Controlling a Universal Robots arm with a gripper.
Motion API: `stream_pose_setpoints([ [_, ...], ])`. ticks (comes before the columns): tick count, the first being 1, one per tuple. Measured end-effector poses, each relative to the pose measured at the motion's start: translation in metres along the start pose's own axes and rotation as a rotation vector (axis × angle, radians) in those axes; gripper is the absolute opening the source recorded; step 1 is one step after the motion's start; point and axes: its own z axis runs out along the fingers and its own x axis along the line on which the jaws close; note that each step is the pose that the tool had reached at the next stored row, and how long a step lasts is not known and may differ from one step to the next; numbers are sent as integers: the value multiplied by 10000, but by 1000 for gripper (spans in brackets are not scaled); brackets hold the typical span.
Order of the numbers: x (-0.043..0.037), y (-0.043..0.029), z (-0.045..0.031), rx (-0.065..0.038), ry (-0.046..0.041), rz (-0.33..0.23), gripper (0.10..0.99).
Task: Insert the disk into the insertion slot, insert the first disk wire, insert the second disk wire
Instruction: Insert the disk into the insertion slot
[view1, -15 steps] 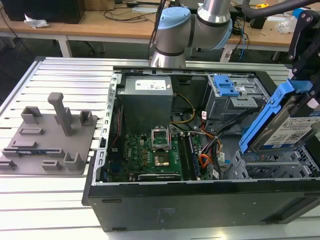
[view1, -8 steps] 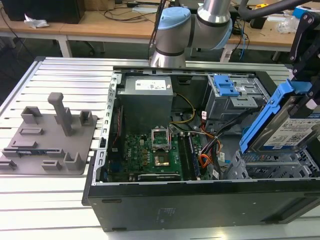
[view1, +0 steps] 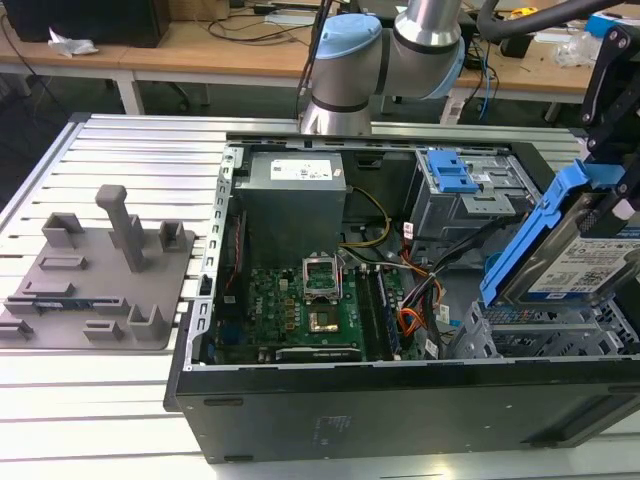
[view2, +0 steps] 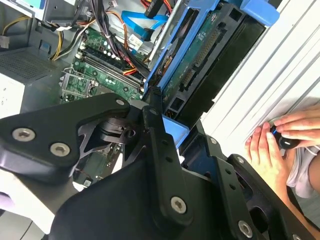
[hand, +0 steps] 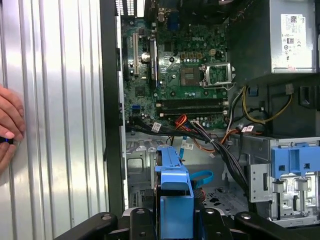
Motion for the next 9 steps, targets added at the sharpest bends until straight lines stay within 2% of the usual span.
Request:
stream_pose_setpoints([
  [4,-31,-104,14,-2,5,-29,365],
  [9,-44,-110,35,-62,27,-302,365],
])
